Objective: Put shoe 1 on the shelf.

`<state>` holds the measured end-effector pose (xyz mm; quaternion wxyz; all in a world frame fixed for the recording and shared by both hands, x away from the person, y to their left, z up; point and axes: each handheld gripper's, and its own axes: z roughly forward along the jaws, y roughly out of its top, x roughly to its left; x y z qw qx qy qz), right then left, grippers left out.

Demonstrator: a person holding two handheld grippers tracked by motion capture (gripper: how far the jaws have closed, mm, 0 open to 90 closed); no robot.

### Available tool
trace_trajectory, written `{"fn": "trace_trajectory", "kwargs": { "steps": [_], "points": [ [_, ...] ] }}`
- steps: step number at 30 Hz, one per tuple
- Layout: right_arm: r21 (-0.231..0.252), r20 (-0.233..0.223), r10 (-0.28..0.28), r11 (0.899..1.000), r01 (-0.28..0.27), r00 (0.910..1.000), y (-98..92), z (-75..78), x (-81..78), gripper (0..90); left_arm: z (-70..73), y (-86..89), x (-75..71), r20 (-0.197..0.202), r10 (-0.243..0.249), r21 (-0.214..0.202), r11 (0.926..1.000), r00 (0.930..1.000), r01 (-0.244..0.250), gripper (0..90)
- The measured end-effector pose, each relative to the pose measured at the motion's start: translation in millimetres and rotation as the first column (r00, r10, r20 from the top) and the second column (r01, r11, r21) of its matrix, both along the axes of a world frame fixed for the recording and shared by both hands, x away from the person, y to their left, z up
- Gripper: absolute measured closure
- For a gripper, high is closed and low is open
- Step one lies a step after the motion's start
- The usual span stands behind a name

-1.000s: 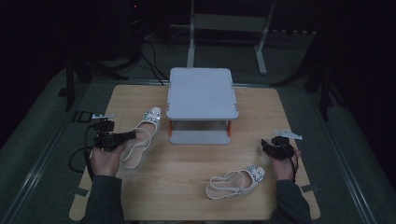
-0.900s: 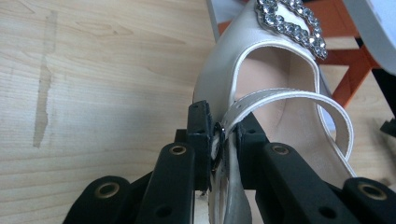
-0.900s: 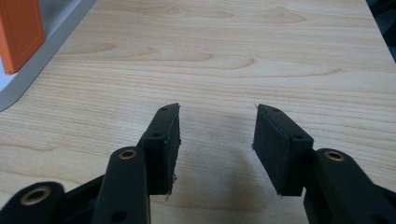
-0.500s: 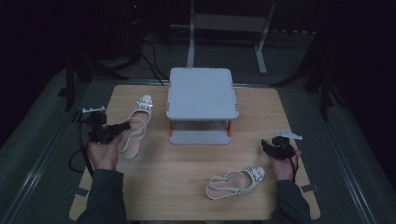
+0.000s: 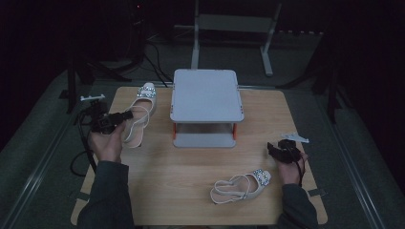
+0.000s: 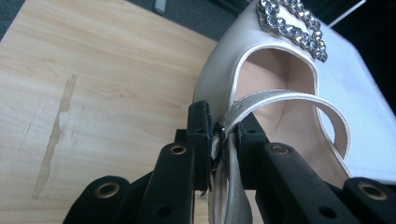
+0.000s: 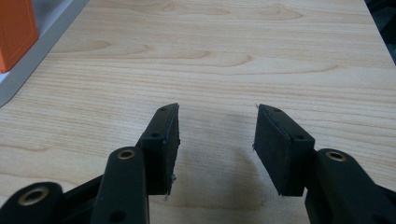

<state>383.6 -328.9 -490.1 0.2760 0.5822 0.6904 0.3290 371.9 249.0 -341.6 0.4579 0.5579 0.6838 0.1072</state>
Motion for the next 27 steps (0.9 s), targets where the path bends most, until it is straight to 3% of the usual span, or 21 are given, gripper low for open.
{"fn": "trace_trajectory", "kwargs": {
  "steps": [6, 17, 24, 27],
  "points": [
    [-0.001, 0.001, -0.001, 1.0, 0.001, 1.0, -0.5, 0.0, -0.2, 50.0, 17.4, -2.9, 7.9, 0.015, 0.006, -0.035, 0.9994, 0.9999, -0.005, 80.6],
    [-0.01, 0.0, -0.001, 1.0, 0.001, 1.0, 0.9, -0.8, 0.1, 50.1, 44.4, -21.2, 33.3, 0.002, 0.0, -0.098, 0.9952, 1.0, 0.0, 80.5],
    [0.0, 0.0, -0.01, 1.0, 0.01, 0.9999, -0.5, -0.1, 0.1, 50.1, 54.8, -40.1, 54.8, -0.016, 0.034, -0.152, 0.9878, 0.9993, -0.036, 80.4],
    [-0.001, 0.0, -0.01, 1.0, 0.01, 1.0, -0.4, -0.3, 0.1, 50.1, 59.9, -50.2, 61.4, -0.02, 0.053, -0.142, 0.9883, 0.9984, -0.055, 80.4]
  ]
}}
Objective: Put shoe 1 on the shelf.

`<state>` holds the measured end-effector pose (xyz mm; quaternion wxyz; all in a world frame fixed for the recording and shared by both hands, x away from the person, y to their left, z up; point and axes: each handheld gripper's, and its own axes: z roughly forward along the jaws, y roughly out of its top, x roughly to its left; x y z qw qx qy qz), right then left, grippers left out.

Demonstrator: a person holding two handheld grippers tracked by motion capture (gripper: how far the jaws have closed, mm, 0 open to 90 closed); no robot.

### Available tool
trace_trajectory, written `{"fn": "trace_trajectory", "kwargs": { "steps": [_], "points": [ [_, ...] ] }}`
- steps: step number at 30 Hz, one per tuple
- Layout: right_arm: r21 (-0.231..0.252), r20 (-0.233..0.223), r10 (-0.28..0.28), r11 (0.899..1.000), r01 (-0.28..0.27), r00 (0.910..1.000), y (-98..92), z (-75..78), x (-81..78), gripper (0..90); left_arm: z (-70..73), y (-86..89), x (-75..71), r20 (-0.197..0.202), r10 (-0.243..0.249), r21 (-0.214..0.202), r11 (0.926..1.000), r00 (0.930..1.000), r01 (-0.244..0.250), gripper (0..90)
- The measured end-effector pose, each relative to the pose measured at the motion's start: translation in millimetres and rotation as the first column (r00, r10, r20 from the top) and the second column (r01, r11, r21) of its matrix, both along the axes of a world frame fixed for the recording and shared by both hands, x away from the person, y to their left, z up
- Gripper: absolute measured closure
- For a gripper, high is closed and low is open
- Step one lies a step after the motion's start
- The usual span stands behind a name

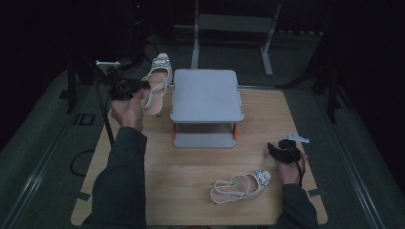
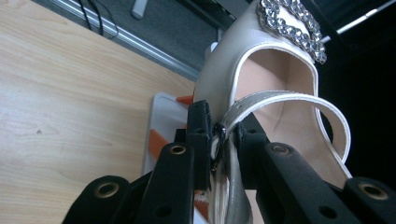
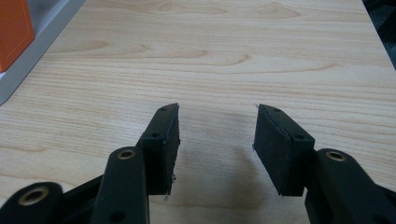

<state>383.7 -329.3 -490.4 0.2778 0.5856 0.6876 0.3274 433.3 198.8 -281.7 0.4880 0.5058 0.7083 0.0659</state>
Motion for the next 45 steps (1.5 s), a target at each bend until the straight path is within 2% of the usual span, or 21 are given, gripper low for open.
{"fn": "trace_trajectory", "kwargs": {
  "steps": [6, 11, 17, 21, 26, 33, 40, 45],
  "points": [
    [0.009, -0.003, -0.004, 1.0, 0.004, 1.0, -0.8, -0.3, -0.7, 50.1, 10.6, -27.2, 12.6, 0.006, 0.01, 0.0, 0.9999, 0.9999, -0.01, 80.4],
    [0.009, -0.003, 0.0, 1.0, 0.0, 1.0, -0.5, 0.1, -0.9, 50.0, 17.7, -54.9, 24.3, -0.003, 0.02, 0.036, 0.9991, 0.9998, -0.02, 80.4],
    [0.016, -0.005, 0.0, 1.0, 0.0, 1.0, -1.0, -0.3, -0.6, 50.1, 16.4, -82.6, 37.5, -0.023, 0.013, 0.051, 0.9986, 0.9997, -0.012, 80.2],
    [0.019, -0.005, 0.0, 1.0, 0.0, 1.0, -1.5, -0.3, -0.5, 50.1, 9.8, -97.1, 45.7, -0.056, 0.039, 0.059, 0.9976, 0.9977, -0.035, 80.2],
    [0.022, -0.001, 0.0, 1.0, 0.0, 1.0, -2.2, -0.4, -0.3, 50.1, 2.6, -108.0, 53.2, -0.092, 0.047, 0.059, 0.9974, 0.9946, -0.042, 80.2],
    [0.026, -0.001, -0.003, 1.0, 0.003, 1.0, -2.5, -0.4, 0.2, 50.1, -8.3, -122.2, 61.5, -0.141, 0.034, 0.091, 0.9956, 0.9894, -0.021, 79.8],
    [0.029, -0.001, -0.005, 1.0, 0.005, 1.0, -3.6, -0.4, 0.5, 50.1, -9.7, -124.5, 66.3, -0.16, 0.062, 0.096, 0.9943, 0.9852, -0.046, 79.8],
    [0.031, -0.003, -0.007, 0.999, 0.007, 1.0, -2.6, -0.4, 0.6, 50.1, -11.1, -128.3, 71.9, -0.163, 0.037, 0.137, 0.9904, 0.986, -0.015, 79.6]
  ]
}}
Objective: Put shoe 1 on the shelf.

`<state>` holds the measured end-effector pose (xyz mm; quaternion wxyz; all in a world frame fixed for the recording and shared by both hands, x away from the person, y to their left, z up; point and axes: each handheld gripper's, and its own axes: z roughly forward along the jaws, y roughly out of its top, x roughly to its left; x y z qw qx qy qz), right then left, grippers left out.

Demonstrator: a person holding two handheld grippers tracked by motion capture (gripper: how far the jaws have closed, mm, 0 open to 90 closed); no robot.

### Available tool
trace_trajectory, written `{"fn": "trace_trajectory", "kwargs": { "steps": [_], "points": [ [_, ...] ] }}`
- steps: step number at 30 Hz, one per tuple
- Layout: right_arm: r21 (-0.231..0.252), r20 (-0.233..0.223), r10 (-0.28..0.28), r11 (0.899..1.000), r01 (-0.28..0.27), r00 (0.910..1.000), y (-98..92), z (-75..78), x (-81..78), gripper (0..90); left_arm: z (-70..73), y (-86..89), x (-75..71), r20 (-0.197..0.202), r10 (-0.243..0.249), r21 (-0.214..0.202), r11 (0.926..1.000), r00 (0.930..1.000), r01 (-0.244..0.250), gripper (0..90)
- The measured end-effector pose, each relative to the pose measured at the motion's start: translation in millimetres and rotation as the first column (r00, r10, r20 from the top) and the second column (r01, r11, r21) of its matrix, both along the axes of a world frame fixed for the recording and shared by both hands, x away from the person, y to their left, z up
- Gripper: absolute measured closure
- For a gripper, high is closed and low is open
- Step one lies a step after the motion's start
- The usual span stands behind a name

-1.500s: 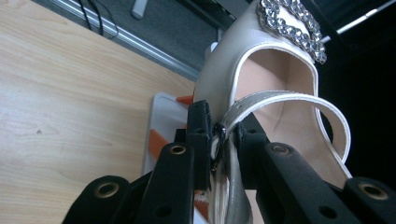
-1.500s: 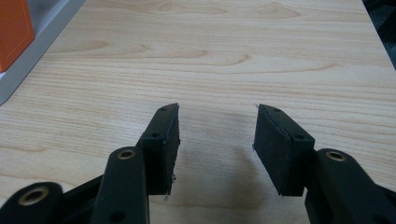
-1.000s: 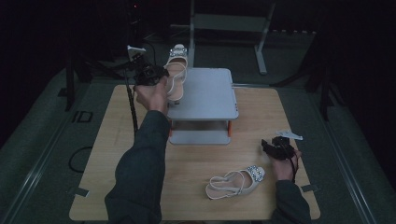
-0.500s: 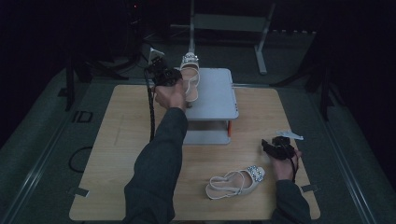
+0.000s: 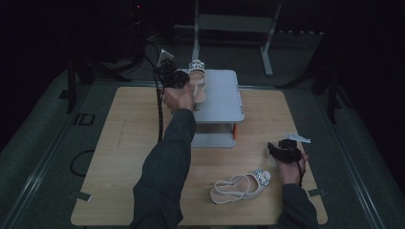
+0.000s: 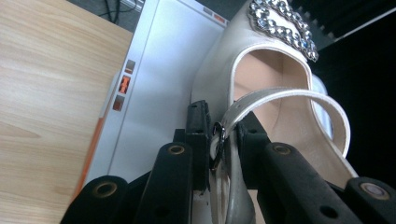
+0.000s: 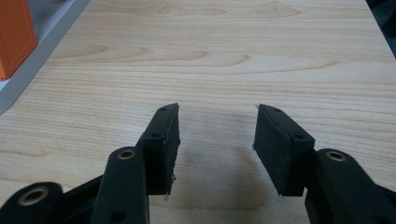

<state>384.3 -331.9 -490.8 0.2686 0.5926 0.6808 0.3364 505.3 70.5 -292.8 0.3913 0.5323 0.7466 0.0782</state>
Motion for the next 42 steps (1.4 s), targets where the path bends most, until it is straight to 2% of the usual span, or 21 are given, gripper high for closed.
{"fn": "trace_trajectory", "kwargs": {
  "steps": [5, 8, 11, 15, 19, 20, 22, 25, 27, 29, 31, 34, 35, 38, 40, 41, 42],
  "points": [
    [0.002, 0.0, -0.001, 1.0, 0.001, 1.0, 0.0, 0.0, 0.1, 50.0, -4.3, -5.2, 3.5, -0.004, -0.016, 0.022, 0.9996, 0.9999, 0.016, 79.3],
    [0.004, 0.001, -0.001, 1.0, 0.001, 1.0, -1.3, 0.3, 0.0, 50.0, -5.1, -5.1, 3.7, 0.008, -0.024, 0.028, 0.9993, 0.9997, 0.024, 78.1],
    [0.004, 0.002, -0.001, 1.0, 0.001, 1.0, -1.3, 0.2, 0.0, 50.0, -4.3, -5.4, 2.4, 0.017, -0.007, 0.019, 0.9998, 0.9998, 0.007, 77.7],
    [0.003, 0.003, 0.0, 1.0, 0.0, 1.0, -1.0, 0.4, -0.1, 50.0, -5.3, -8.5, -1.2, 0.042, 0.042, 0.018, 0.9989, 0.9983, -0.043, 79.1],
    [0.006, 0.003, -0.004, 1.0, 0.004, 1.0, -1.7, 0.4, -0.1, 50.1, -7.8, -9.4, -6.6, 0.079, 0.102, 0.01, 0.9946, 0.9916, -0.103, 80.6],
    [0.005, 0.003, -0.003, 1.0, 0.003, 1.0, -1.7, 0.3, 0.0, 50.0, -7.8, -10.0, -6.5, 0.08, 0.099, 0.022, 0.9947, 0.9919, -0.101, 80.6],
    [0.006, 0.0, -0.003, 1.0, 0.003, 1.0, -1.4, 0.4, 0.2, 50.0, -8.0, -9.5, -7.6, 0.083, 0.108, 0.015, 0.9939, 0.9907, -0.109, 80.5],
    [0.004, 0.0, 0.0, 1.0, 0.0, 1.0, -0.4, 0.4, 0.5, 50.0, -8.1, -8.6, -7.2, 0.088, 0.086, 0.012, 0.9961, 0.9924, -0.087, 77.7],
    [0.003, -0.001, 0.004, 1.0, -0.004, 1.0, 0.0, 0.4, 0.5, 49.7, -7.3, -6.3, -7.3, 0.103, 0.053, 0.002, 0.9986, 0.9933, -0.053, 70.1],
    [0.004, 0.0, 0.006, 1.0, -0.006, 1.0, 0.1, 0.3, 0.6, 49.4, -6.5, -3.8, -6.9, 0.123, 0.011, -0.033, 0.9994, 0.9924, -0.007, 61.0],
    [0.004, -0.002, 0.007, 1.0, -0.007, 1.0, 0.0, 0.3, 0.7, 48.9, -4.4, -1.7, -8.8, 0.164, -0.014, -0.046, 0.9987, 0.9863, 0.021, 55.1],
    [0.002, -0.005, 0.008, 1.0, -0.008, 1.0, -0.2, 0.0, 0.8, 48.8, -1.7, -0.1, -9.4, 0.19, -0.069, -0.033, 0.9965, 0.9794, 0.077, 48.8],
    [0.002, -0.005, 0.008, 1.0, -0.008, 1.0, -0.2, 0.0, 0.8, 48.8, -1.7, -0.1, -9.4, 0.19, -0.069, -0.033, 0.9965, 0.9794, 0.077, 46.3],
    [0.003, -0.004, 0.008, 1.0, -0.008, 1.0, -0.1, -0.2, 1.0, 48.7, -2.7, 1.4, -10.4, 0.216, -0.113, -0.012, 0.9928, 0.9697, 0.119, 43.7],
    [0.005, -0.003, 0.008, 1.0, -0.008, 1.0, -0.2, 0.2, 0.7, 48.7, -2.9, 2.2, -12.1, 0.255, -0.142, -0.011, 0.9887, 0.9564, 0.149, 40.6],
    [0.005, -0.003, 0.007, 1.0, -0.007, 1.0, -0.3, 0.2, 0.7, 48.7, -2.5, 3.0, -13.2, 0.286, -0.163, -0.012, 0.9847, 0.9443, 0.174, 38.0],
    [0.005, -0.003, 0.008, 1.0, -0.008, 1.0, -0.5, 0.0, 0.9, 48.7, -1.9, 3.2, -13.9, 0.303, -0.172, -0.017, 0.9825, 0.9374, 0.186, 35.6]
  ]
}}
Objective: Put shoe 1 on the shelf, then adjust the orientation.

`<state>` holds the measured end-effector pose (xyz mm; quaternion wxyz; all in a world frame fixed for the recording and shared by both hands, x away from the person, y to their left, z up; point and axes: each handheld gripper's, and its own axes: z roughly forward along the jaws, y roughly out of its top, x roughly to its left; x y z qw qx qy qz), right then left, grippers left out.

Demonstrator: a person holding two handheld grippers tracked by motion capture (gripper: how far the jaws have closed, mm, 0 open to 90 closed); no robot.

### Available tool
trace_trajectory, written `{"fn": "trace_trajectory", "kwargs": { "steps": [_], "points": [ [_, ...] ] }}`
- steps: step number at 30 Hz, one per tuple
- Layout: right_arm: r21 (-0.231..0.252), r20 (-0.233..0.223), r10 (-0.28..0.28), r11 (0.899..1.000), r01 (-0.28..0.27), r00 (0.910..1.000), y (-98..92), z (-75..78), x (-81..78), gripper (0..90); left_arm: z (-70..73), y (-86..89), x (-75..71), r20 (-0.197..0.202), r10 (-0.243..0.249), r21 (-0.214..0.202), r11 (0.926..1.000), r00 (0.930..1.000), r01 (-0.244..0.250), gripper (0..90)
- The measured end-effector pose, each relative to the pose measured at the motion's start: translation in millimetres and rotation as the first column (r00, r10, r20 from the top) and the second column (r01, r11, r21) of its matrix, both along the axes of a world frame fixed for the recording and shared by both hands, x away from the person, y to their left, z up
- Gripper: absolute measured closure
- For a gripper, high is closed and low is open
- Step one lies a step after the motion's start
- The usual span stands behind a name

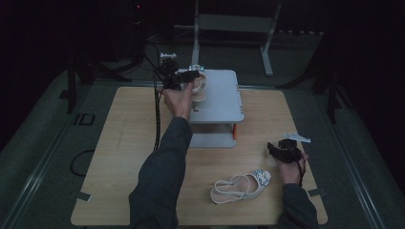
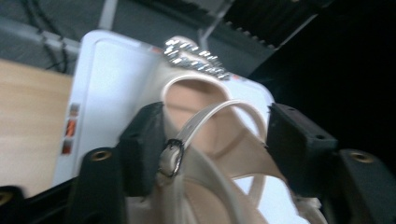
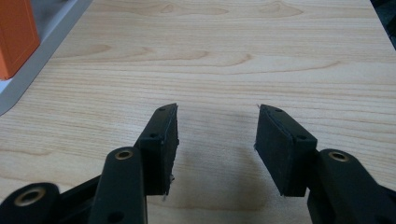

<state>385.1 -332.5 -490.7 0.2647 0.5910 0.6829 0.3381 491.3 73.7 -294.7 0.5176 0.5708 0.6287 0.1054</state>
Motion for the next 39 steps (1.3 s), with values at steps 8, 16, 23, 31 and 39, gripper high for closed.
{"fn": "trace_trajectory", "kwargs": {
  "steps": [8, 16, 23, 31, 39],
  "points": [
    [-0.002, -0.001, 0.003, 1.0, -0.003, 1.0, 0.9, 0.1, 0.0, 48.6, 8.4, 0.5, -8.2, 0.096, -0.005, 0.046, 0.9989, 0.9954, 0.001, 35.2],
    [0.001, 0.002, -0.003, 1.0, 0.003, 1.0, -0.7, 0.5, -0.5, 48.6, 15.9, 0.2, -13.7, 0.121, 0.099, 0.092, 0.9897, 0.9877, -0.11, 38.7],
    [0.001, 0.005, -0.002, 1.0, 0.002, 1.0, -0.7, 1.2, -1.0, 48.6, 19.1, 9.2, -17.0, 0.115, 0.103, 0.078, 0.9906, 0.988, -0.113, 40.3],
    [0.01, 0.015, 0.003, 1.0, -0.003, 0.9999, 0.8, 5.5, -4.0, 48.3, 24.4, 29.5, -38.4, 0.175, 0.016, 0.068, 0.9973, 0.9844, -0.029, 39.9],
    [0.054, 0.044, 0.067, 0.996, -0.069, 0.9968, 6.5, 25.9, -21.5, 47.7, 18.1, 54.8, -54.7, 0.165, -0.039, 0.099, 0.9948, 0.9856, 0.023, 38.6]
  ]
}}
